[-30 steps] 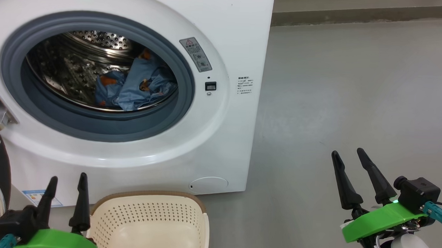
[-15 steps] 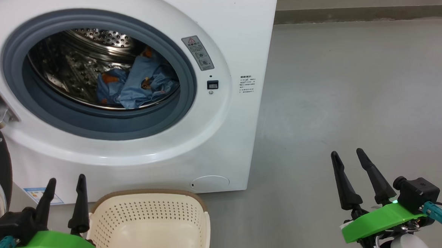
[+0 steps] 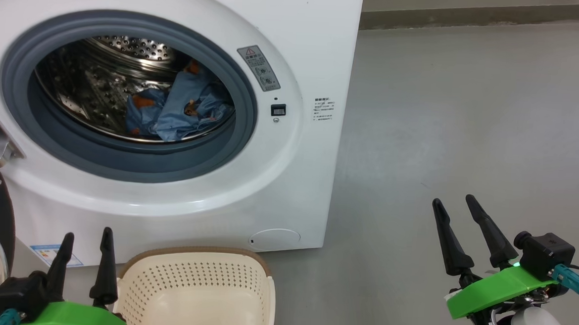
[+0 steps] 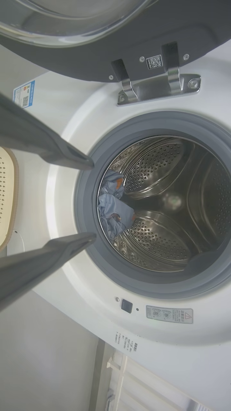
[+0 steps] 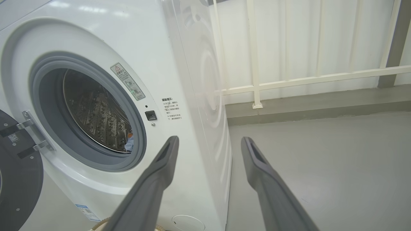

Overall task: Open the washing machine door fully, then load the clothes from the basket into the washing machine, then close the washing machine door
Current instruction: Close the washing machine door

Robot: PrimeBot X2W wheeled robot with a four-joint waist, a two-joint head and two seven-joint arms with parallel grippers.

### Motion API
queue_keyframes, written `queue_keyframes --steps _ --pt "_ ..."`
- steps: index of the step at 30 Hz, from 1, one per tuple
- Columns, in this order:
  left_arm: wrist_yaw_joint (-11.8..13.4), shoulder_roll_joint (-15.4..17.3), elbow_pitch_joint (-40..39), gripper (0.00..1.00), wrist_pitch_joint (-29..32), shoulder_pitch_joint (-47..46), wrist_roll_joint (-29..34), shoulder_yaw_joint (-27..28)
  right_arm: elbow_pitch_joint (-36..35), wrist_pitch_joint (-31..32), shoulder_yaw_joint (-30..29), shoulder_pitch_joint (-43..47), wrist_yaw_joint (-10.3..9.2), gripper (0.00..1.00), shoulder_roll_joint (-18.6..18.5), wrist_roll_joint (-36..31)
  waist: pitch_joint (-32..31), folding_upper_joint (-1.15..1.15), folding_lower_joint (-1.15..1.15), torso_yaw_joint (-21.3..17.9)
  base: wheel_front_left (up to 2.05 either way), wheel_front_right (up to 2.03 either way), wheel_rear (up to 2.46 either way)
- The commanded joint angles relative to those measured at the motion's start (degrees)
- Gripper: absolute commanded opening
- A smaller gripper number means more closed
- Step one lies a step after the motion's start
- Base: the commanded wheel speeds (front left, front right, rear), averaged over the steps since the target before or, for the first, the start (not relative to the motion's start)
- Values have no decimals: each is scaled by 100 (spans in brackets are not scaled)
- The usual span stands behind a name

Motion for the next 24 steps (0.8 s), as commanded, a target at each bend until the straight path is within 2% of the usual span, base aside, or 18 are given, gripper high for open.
queue_keyframes --steps 1,18,24 --pt "10 151 -160 100 -52 -121 -57 187 -132 -46 82 -60 32 100 -60 55 3 0 0 -1 0 0 0" --pt "38 186 -212 100 -83 -142 -101 175 -120 -46 96 -83 32 100 -45 58 30 0 0 -10 0 0 0" --pt "30 192 -213 100 -87 -149 -132 169 -109 -46 82 -93 32 100 -40 55 36 0 0 -12 -46 46 0"
